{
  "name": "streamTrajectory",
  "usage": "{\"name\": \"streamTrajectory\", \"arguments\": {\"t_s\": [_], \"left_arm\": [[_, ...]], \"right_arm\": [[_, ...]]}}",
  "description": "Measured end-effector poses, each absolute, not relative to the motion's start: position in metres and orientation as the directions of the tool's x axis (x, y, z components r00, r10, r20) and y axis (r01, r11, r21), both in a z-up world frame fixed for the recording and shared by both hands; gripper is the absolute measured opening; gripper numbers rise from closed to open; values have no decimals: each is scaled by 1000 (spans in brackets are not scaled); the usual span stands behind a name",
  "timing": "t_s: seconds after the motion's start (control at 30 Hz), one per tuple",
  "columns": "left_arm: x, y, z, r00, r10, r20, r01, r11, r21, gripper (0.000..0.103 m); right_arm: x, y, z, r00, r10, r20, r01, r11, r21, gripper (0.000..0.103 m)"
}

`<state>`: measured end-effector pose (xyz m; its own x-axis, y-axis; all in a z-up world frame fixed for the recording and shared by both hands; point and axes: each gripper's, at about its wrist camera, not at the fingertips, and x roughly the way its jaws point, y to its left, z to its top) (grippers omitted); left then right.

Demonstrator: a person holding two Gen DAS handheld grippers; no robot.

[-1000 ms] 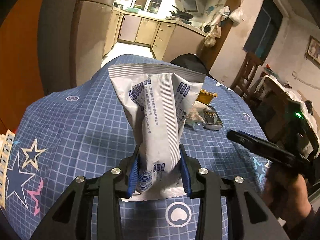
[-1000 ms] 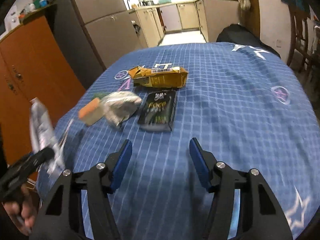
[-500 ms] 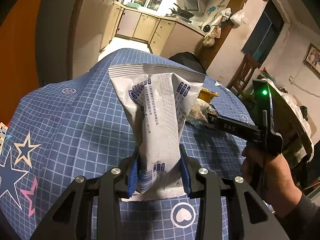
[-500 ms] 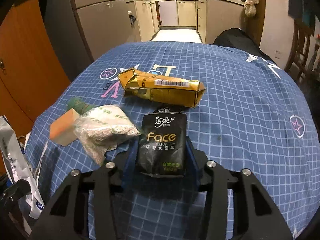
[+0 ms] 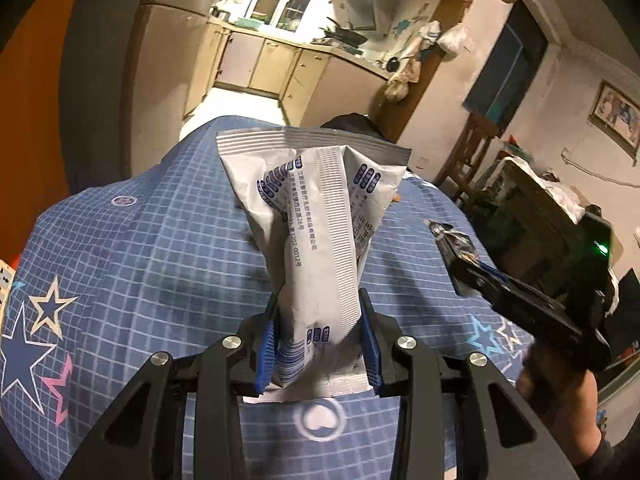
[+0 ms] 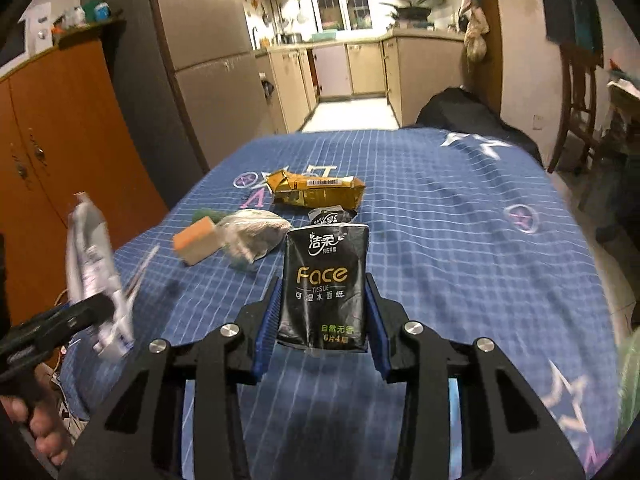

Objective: Collect trash
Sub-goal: 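Carry the wipes pack and tissue pack over the green bin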

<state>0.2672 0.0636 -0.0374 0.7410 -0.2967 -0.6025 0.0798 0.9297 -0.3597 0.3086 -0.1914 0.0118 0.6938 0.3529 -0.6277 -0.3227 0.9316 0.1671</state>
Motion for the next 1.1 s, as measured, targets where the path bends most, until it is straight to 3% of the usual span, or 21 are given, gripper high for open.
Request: {"name": "streamTrajectory", "arguments": {"t_s": [0.57, 1.1], "left_arm": [[254, -84, 5, 687, -460, -562, 331, 887, -320, 37], [257, -251, 29, 579, -578, -575, 538, 801, -264, 37]], "right_arm": [[208, -308, 69, 835, 216, -506, -182, 976, 117, 38], [171, -422, 80, 884, 16, -467, 34, 995, 98, 38]]}}
